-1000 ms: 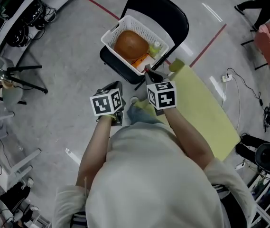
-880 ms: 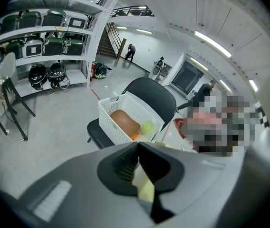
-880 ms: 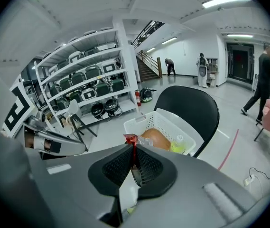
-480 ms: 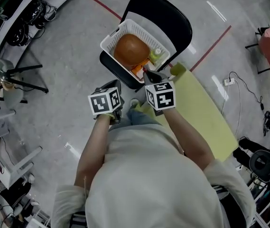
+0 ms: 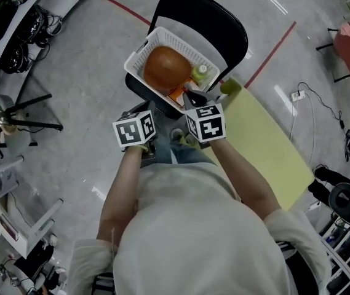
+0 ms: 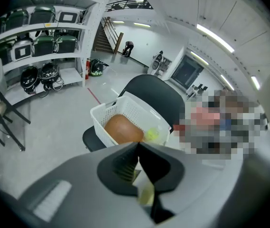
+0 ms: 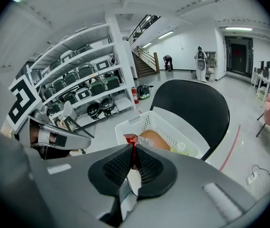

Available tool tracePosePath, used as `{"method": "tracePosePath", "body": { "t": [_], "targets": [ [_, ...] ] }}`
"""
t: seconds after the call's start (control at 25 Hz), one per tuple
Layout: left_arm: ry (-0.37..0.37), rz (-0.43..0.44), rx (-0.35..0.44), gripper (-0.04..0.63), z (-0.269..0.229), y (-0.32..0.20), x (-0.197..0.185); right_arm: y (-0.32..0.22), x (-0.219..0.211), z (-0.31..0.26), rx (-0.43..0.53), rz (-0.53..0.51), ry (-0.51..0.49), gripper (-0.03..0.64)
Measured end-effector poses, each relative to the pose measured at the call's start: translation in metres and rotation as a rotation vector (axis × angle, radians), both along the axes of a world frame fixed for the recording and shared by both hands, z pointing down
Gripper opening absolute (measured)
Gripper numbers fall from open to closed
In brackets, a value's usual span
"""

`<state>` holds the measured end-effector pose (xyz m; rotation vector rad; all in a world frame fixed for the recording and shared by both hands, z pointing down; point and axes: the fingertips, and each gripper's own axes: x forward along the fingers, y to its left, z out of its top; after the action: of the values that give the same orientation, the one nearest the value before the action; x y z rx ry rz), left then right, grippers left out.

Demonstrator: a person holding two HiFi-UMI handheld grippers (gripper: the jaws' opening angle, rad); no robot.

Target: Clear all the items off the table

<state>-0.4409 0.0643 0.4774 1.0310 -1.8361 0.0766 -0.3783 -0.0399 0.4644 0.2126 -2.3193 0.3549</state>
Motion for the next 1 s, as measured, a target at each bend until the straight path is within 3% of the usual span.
{"method": "tracePosePath", "body": {
  "t": [0.24,0.6,1.0],
  "targets": [
    [-0.009,0.137,-0.022,0.009,0.009,-0.03,-0.035,-0.019,-0.023,0.009,-0.01,0.101,0.017,0.014],
    [0.035,0.34,-0.045,0.009,0.023,-0.064,-0.069,-0.034,-0.047,0.024,-0.025,0.281,0.069,0.014],
    [0.065,0.464,-0.075,0.009,0.049,-0.085,-0.111,-0.042,-0.073,0.067,-0.057,0.427,0.147,0.014]
  ]
}}
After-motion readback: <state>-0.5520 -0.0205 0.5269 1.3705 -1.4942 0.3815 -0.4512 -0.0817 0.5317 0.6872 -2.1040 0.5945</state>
